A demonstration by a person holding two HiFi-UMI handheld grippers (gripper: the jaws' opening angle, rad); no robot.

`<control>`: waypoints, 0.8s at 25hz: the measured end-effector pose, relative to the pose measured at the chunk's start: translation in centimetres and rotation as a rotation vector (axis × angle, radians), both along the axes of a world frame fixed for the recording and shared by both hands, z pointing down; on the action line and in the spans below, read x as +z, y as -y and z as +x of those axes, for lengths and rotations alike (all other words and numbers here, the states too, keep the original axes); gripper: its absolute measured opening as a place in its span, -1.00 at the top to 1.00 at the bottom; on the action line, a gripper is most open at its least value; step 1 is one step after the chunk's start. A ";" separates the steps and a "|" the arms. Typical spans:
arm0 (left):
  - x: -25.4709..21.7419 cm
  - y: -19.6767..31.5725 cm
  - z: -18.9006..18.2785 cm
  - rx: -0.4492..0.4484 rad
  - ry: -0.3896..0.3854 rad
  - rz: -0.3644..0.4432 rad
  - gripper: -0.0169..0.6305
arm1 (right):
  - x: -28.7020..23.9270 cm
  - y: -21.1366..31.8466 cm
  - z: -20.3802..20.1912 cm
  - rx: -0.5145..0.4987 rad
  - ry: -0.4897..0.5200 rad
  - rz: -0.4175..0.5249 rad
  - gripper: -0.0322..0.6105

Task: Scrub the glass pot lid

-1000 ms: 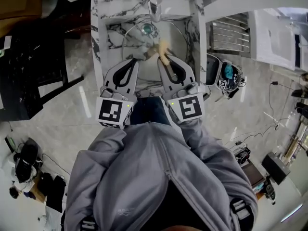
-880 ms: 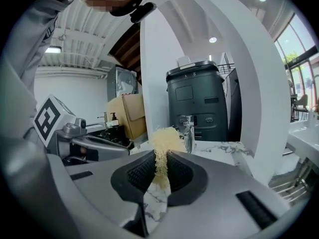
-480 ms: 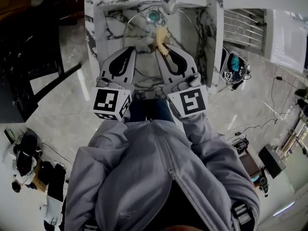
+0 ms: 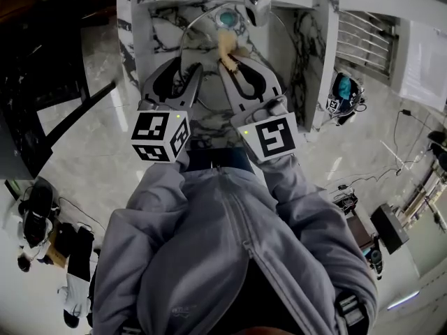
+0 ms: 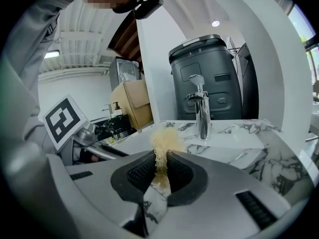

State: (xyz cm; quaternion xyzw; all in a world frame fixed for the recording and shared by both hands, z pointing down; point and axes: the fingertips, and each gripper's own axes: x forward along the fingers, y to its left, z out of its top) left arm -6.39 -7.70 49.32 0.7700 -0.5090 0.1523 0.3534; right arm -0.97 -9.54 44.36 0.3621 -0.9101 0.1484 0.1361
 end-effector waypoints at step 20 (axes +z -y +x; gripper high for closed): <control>10.3 -0.5 -0.6 -0.127 -0.106 -0.374 0.43 | 4.3 2.0 1.0 -0.016 -0.039 -0.117 0.73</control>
